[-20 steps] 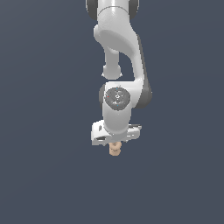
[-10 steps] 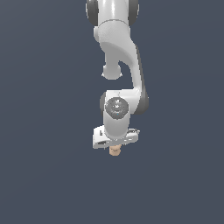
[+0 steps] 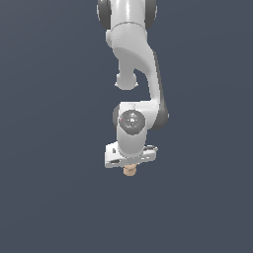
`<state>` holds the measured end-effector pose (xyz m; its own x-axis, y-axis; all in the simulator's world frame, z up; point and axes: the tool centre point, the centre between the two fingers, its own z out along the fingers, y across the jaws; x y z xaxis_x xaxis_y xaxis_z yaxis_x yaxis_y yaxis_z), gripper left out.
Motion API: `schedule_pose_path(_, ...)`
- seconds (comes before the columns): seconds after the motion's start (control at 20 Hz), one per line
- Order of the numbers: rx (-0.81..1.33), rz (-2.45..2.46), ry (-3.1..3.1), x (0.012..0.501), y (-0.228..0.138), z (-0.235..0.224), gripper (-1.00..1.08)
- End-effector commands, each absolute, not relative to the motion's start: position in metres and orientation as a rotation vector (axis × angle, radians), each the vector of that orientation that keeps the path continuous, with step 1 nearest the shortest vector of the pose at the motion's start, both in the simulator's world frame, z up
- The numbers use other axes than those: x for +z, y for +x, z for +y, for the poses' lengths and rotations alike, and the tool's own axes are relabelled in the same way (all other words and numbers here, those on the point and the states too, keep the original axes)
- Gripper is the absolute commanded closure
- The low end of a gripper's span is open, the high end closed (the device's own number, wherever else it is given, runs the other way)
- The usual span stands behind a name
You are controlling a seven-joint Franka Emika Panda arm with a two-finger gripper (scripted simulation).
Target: Pick up the object and move it to a goal position.
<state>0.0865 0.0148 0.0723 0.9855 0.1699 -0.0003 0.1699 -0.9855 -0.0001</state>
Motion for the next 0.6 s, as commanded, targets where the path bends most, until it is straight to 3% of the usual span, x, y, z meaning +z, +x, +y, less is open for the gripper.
schedule_pose_path(0.0, 0.0, -0.268, -3.13, 0.0724, 0.0866, 0.0148, 1.08)
schedule_pose_path(0.55, 0.0, -0.268, -3.13, 0.0807, 0.0768, 0.0221, 1.08)
